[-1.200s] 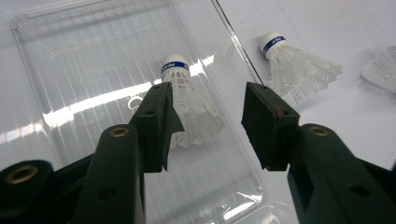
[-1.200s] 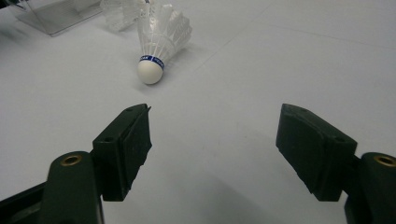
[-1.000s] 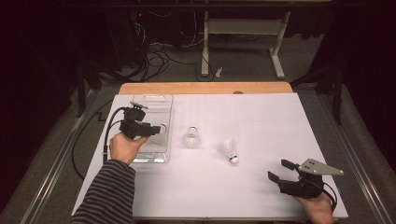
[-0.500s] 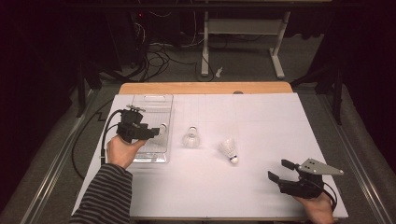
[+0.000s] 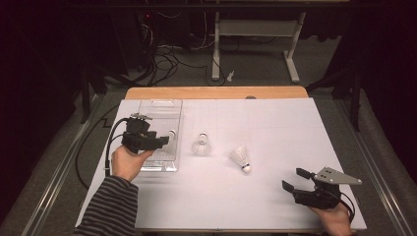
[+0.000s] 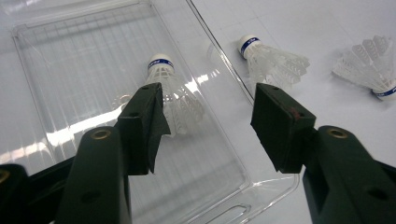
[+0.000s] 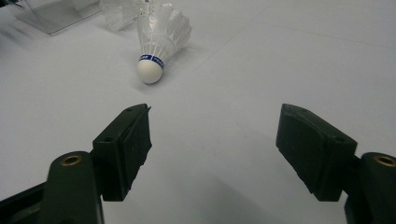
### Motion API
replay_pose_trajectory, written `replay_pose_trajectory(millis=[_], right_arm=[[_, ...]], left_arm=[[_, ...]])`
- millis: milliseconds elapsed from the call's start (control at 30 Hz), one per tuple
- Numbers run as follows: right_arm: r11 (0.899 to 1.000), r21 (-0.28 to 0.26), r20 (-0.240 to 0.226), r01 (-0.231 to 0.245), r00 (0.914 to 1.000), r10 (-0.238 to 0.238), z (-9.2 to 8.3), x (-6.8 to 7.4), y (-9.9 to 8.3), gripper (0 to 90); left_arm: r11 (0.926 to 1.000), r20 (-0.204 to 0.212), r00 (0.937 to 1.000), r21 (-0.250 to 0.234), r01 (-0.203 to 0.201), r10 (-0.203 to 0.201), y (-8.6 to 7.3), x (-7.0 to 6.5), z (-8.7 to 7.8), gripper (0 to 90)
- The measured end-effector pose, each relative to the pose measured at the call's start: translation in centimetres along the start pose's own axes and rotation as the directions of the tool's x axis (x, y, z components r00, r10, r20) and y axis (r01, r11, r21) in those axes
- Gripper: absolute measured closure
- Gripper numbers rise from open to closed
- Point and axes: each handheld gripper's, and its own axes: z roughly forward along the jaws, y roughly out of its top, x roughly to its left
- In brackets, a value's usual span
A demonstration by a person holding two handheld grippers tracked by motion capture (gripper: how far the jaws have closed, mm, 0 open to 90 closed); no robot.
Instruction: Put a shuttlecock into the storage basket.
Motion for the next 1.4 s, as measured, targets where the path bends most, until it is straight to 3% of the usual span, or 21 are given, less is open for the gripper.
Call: replay_pose_trajectory(millis=[1400], right_arm=[[1.0,0.003,-0.003,0.003,1.0,-0.003,0.0,0.0,0.0,26.9]], left_arm=[[0.9966,0.002,0.9993,-0.074,-0.036,0.036,-2.5,-1.0,-1.3,40.8]])
